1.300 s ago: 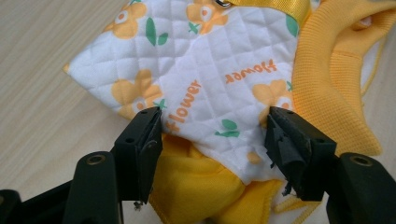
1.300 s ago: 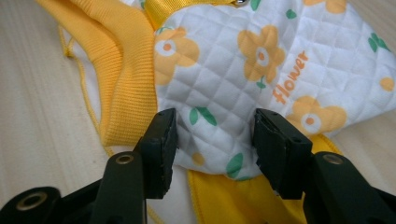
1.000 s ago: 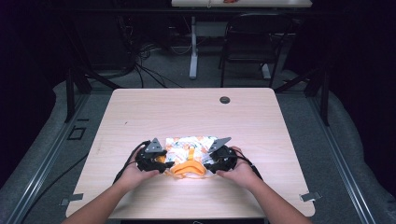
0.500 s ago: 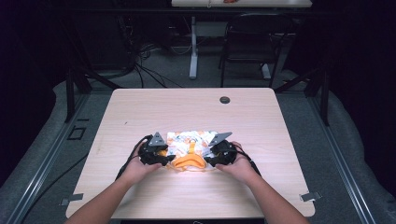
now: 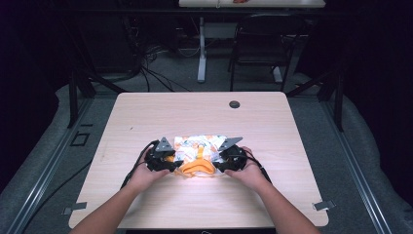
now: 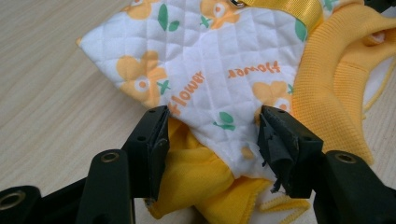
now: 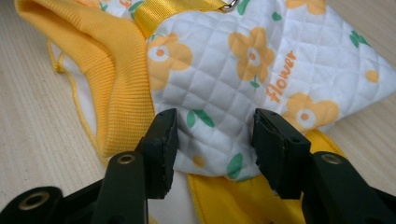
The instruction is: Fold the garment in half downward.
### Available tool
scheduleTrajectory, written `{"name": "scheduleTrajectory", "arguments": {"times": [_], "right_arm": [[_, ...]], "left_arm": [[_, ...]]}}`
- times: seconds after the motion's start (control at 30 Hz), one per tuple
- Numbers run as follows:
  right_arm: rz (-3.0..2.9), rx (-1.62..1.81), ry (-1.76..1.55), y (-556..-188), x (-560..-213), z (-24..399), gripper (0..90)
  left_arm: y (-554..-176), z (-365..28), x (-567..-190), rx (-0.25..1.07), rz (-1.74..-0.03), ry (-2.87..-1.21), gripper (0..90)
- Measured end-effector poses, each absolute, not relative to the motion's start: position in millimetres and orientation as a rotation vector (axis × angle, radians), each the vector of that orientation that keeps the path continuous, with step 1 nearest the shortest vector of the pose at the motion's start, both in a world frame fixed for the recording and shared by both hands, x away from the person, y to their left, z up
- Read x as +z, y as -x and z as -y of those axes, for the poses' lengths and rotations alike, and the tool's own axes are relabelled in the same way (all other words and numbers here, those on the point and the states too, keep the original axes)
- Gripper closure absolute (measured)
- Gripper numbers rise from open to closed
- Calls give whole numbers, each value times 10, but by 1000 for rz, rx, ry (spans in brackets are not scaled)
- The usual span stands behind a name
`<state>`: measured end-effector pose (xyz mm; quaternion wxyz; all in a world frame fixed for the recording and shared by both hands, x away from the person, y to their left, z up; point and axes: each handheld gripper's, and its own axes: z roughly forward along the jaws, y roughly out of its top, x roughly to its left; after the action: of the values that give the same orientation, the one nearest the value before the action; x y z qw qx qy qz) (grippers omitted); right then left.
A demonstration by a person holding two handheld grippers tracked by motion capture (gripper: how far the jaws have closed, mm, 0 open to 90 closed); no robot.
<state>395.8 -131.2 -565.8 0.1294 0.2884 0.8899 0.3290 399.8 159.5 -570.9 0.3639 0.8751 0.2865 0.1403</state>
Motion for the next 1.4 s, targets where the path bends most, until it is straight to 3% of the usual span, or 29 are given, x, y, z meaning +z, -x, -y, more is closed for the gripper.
{"name": "scheduleTrajectory", "arguments": {"times": [0.5,0.93,1.4], "right_arm": [[-2564,1008,-803,-3835,-5387,1310,483],[-2515,1051,-790,-3511,-5108,1459,477],[-2444,1088,-919,-3154,-5227,1830,473]], "left_arm": [[-3876,-1672,-5474,362,-737,-2187,449],[-3608,-1849,-5251,363,-740,-2137,449],[-3335,-2236,-5326,368,-848,-2059,450]]}}
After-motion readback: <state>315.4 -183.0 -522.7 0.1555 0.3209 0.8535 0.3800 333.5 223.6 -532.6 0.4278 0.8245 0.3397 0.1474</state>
